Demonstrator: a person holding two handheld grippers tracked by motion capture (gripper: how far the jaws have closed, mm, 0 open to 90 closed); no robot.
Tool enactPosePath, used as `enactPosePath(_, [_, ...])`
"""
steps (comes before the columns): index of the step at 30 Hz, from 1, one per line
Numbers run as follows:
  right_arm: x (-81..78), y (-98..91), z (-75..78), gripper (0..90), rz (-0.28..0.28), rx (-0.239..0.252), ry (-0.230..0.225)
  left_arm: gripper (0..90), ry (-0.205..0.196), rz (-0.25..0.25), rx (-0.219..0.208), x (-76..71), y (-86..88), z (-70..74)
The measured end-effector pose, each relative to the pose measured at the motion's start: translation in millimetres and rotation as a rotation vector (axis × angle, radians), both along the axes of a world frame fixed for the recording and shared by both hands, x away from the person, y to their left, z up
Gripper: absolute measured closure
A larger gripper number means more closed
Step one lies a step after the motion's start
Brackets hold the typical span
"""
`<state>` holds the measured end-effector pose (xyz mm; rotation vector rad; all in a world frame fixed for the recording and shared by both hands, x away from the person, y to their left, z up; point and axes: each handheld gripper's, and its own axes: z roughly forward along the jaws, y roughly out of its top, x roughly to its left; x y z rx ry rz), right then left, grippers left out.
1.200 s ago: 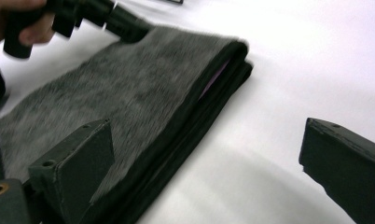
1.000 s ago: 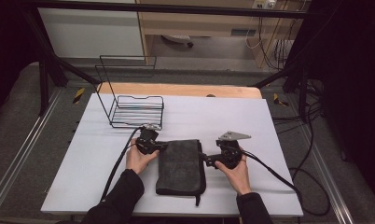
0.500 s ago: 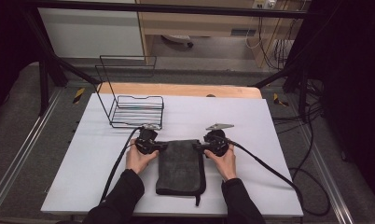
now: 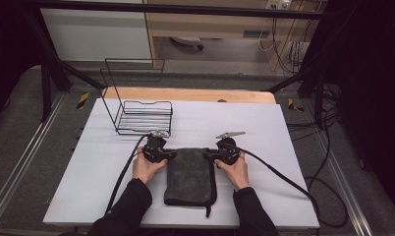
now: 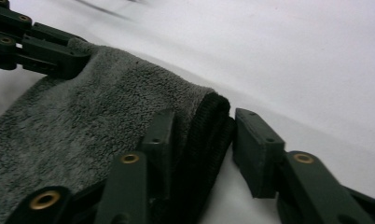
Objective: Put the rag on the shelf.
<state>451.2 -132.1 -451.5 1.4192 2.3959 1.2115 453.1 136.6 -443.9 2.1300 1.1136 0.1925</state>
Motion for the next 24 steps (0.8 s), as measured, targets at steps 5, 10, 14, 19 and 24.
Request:
enactPosePath(5, [0.1, 0.2, 0.3, 73.3, -0.003, 0.020, 0.020, 76.8, 0.004, -0.003, -0.005, 0.5, 1.0, 0.0])
enactPosePath(10, [0.2, -2.4, 3.7, 79.5, 0.008, 0.034, 0.023, 78.8, 0.017, 0.000, -0.027, 1.6, 3.0, 0.8])
enactPosePath(14, [-2.1, -6.0, 7.3, 80.5, 0.011, 0.063, 0.015, 80.1, 0.020, -0.001, -0.053, 1.5, 6.4, 3.1])
enactPosePath(19, [-10.8, -9.4, 19.4, 80.5, 0.017, 0.106, -0.032, 80.3, -0.029, -0.013, -0.083, -5.2, 10.7, 14.1])
enactPosePath(24, [-24.0, -11.1, 31.6, 80.5, 0.029, 0.140, -0.095, 80.4, -0.076, -0.032, -0.113, -15.9, 16.0, 28.3])
